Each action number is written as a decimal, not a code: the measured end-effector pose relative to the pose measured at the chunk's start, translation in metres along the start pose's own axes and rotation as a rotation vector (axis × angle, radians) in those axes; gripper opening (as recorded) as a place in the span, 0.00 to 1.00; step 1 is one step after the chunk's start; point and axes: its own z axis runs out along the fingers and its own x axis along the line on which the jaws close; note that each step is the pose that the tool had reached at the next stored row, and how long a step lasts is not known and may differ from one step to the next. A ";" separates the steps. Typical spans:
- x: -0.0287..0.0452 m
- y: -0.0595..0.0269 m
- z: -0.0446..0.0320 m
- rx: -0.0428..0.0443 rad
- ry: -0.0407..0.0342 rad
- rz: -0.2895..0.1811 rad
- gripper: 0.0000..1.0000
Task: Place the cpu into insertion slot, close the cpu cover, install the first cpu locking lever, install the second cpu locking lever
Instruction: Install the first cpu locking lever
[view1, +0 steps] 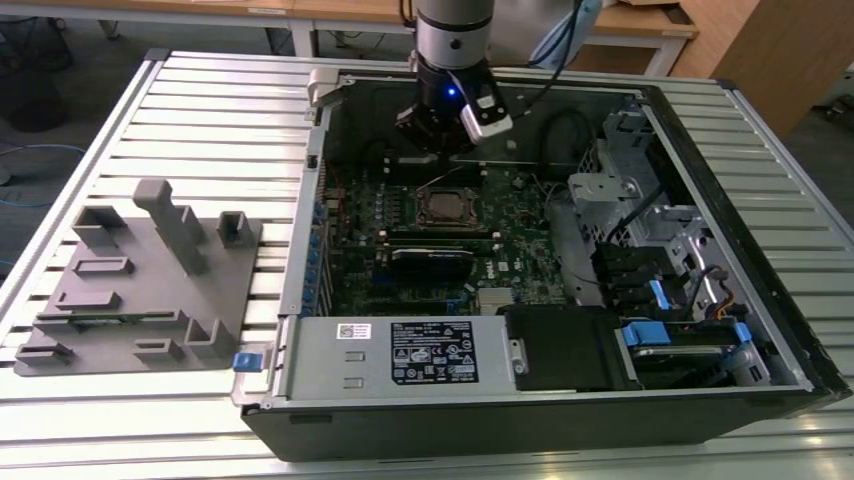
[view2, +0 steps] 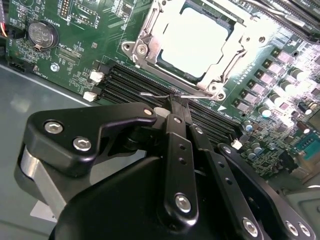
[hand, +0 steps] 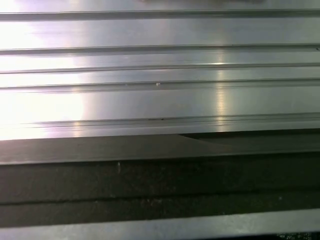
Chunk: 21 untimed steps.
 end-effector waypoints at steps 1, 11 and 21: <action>-0.0006 0.0000 0.0002 0.0000 0.0000 0.000 0.11; -0.0017 0.0001 0.0013 0.0000 -0.0001 0.000 0.11; -0.0015 -0.0001 0.0038 0.0003 0.0001 0.000 0.11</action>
